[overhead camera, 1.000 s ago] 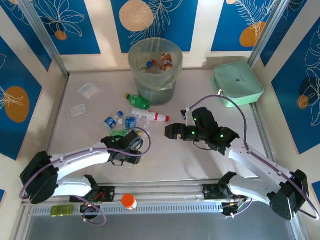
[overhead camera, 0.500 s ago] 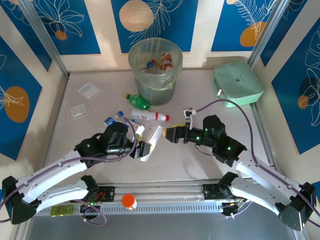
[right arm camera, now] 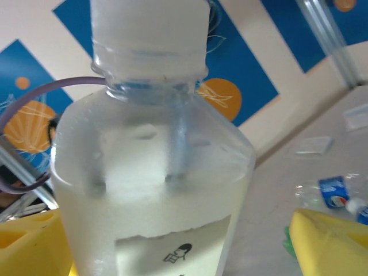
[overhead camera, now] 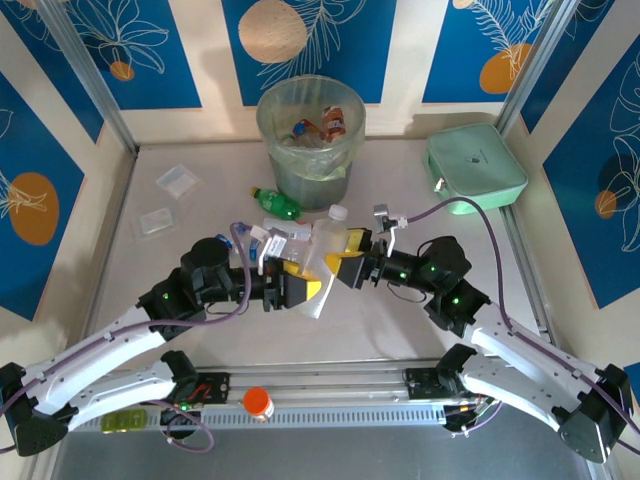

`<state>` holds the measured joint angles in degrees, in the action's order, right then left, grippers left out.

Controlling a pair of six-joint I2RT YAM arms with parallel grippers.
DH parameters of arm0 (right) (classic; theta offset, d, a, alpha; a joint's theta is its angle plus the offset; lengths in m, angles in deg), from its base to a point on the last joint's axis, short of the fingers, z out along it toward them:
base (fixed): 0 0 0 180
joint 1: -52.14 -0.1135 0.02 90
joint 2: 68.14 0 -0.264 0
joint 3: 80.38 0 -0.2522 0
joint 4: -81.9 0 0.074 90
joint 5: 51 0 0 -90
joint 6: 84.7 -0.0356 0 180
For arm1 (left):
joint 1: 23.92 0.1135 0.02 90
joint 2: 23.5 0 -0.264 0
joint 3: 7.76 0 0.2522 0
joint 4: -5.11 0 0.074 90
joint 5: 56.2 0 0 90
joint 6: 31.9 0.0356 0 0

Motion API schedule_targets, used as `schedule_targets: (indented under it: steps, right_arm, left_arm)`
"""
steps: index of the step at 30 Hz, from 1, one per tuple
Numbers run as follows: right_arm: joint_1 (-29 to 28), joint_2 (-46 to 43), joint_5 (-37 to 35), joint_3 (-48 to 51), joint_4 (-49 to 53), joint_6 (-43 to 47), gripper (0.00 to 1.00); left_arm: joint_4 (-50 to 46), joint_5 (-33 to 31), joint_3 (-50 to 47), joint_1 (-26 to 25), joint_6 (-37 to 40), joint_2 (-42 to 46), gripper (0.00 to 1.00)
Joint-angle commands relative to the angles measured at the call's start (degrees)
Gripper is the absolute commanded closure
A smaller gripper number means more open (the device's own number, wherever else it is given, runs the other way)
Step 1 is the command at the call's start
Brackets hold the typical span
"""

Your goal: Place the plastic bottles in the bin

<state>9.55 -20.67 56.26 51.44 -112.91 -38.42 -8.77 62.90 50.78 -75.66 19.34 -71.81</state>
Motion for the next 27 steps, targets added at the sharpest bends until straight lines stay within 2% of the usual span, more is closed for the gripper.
schedule_targets:
  steps: [1, 4, 9, 17, 21, 24, 27]
  right_arm:
    - [-0.78, 2.57, 6.97, 0.17, -9.19, -3.16, 0.10]
    - [-1.17, 5.05, 10.39, -0.29, -13.89, -5.72, 0.14]
    - [-1.53, 6.75, 9.82, 0.20, -19.44, -9.20, 0.26]
    - [-3.37, 6.51, 8.07, -0.36, -18.45, -8.23, 0.41]
    - [-3.77, 6.33, 7.17, -0.81, -16.82, -7.70, 0.48]
    - [-3.82, 6.00, 5.97, -0.67, -15.75, -7.16, 0.48]
    - [-3.69, 5.07, 4.36, -1.03, -13.58, -6.12, 0.50]
  left_arm:
    - [7.30, 4.82, 0.05, 0.71, -1.71, 0.46, 0.56]
    - [8.04, 5.37, -0.12, 0.99, -1.80, 0.50, 0.55]
    - [8.82, 6.08, -0.39, 1.30, -1.93, 0.66, 0.53]
    - [7.50, 5.70, -0.41, 1.74, -1.36, 0.06, 0.50]
    - [6.93, 5.47, -0.30, 1.73, -1.16, 0.15, 0.37]
    - [5.92, 4.77, -0.08, 1.69, -0.72, 0.49, 0.22]
    - [4.15, 3.01, 0.30, 1.82, 0.11, 1.46, 0.14]
